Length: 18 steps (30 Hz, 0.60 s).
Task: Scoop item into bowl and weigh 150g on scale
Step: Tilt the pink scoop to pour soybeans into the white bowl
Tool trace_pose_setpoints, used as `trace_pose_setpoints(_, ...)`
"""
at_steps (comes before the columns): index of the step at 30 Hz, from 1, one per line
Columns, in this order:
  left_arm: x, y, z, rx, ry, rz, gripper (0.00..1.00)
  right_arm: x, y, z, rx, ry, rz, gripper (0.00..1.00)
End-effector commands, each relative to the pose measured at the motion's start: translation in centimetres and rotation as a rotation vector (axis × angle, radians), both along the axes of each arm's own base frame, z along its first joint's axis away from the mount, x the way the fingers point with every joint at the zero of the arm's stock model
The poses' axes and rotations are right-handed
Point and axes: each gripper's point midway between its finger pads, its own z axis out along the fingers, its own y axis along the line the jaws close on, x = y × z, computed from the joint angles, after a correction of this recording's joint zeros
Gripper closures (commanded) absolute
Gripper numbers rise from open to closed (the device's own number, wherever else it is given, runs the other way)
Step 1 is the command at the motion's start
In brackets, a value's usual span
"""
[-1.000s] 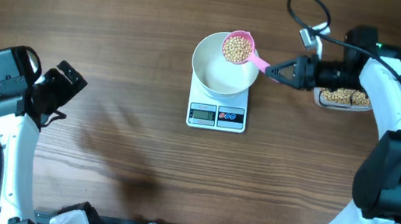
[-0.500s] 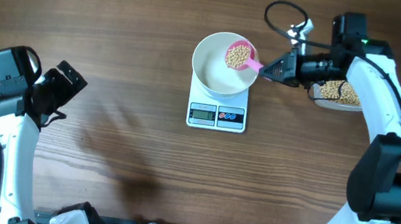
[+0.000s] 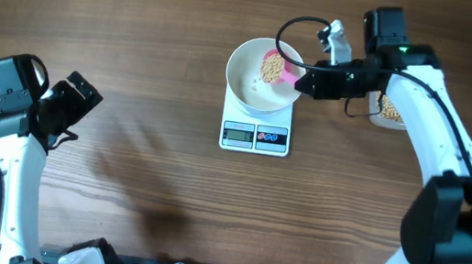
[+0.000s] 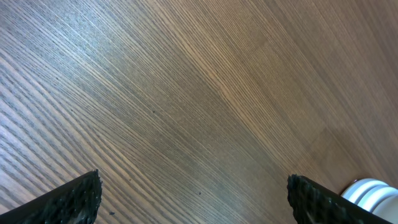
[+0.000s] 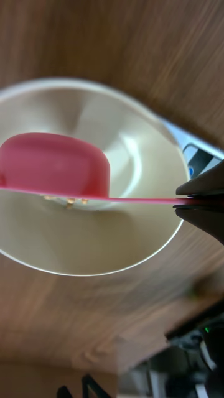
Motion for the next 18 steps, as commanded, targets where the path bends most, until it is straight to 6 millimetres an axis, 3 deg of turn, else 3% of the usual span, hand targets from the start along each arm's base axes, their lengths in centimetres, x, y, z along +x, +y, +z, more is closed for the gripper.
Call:
trace_pose_setpoints(1, 0.0, 0.0, 0.0, 0.002, -0.005, -0.017, 0.00, 0.6, -0.8, 4.0, -0.055, -0.163, 0.005, 0.95)
trace_pose_setpoints(6, 0.0, 0.0, 0.0, 0.001, -0.006, -0.017, 0.00, 0.3, -0.7, 5.3, -0.105, -0.243, 0.039, 0.96)
trace_pose_setpoints(18, -0.1, -0.1, -0.1, -0.001, 0.000, -0.017, 0.00, -0.4, 0.6, 3.4, -0.417, -0.345, 0.130, 0.95)
